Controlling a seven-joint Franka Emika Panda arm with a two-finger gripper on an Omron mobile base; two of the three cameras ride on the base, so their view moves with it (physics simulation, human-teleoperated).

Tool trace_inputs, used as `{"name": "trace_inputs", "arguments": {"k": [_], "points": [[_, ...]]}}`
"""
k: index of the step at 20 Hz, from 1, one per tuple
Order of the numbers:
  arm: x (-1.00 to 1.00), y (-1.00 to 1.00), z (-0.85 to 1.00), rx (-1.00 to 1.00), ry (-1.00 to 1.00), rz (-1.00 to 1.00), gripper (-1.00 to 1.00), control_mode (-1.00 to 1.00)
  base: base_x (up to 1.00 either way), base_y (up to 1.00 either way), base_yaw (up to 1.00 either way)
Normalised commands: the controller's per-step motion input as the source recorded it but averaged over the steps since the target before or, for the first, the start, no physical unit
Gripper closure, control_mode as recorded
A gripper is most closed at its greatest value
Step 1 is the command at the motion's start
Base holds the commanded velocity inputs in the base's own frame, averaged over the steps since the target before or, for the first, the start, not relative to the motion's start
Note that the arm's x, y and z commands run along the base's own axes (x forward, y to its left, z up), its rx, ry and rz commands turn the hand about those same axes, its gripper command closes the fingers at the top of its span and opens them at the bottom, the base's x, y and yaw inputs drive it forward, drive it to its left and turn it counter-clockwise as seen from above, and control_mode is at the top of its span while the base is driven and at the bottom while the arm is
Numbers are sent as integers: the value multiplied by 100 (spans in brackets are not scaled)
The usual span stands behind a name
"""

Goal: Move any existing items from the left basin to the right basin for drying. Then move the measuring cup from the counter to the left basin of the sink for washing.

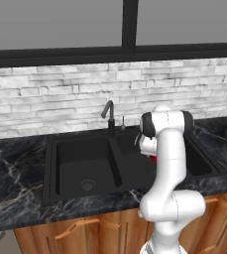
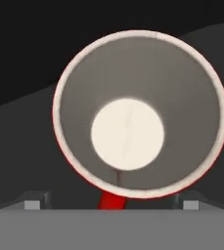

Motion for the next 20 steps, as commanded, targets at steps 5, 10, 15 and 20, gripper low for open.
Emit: {"name": "trace_inputs", "arguments": {"k": [5,10,15,20], "points": [[8,0,36,5,19,0,-100,-100,0,0,0],[0,0,30,3,16,0,-100,-100,0,0,0],[-1,-3,17,0,8,0,-100,-100,0,0,0],[-11,-10,12,0,3,0,-100,-100,0,0,0]]}}
